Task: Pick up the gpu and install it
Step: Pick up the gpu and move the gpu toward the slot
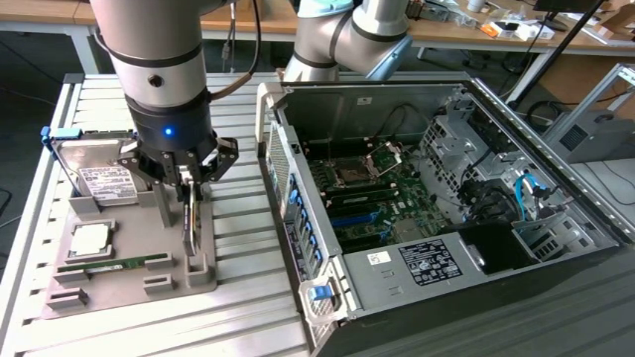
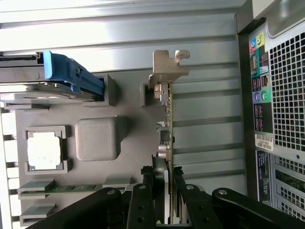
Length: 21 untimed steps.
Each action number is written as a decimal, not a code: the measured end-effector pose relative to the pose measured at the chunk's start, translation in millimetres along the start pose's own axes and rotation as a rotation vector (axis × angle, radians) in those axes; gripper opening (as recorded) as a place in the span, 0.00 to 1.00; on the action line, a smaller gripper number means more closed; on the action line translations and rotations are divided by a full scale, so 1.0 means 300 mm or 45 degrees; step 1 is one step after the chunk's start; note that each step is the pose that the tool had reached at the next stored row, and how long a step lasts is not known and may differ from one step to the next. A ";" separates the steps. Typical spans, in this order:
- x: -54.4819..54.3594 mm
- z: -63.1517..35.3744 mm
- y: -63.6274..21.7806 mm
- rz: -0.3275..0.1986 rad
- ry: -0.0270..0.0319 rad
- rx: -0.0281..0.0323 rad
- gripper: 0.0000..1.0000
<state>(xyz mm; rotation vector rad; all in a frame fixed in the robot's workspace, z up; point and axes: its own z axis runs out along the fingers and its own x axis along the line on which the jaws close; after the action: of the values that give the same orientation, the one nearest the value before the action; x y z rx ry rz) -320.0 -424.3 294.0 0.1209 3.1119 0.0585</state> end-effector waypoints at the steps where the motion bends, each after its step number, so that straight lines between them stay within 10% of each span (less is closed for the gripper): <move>1: 0.000 -0.001 0.000 0.000 0.0000 0.0000 0.27; 21: 0.000 -0.018 0.001 0.000 0.0001 -0.0017 0.27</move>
<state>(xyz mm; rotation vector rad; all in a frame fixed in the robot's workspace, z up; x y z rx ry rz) -320.0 -424.3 299.3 0.1209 3.1119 0.0606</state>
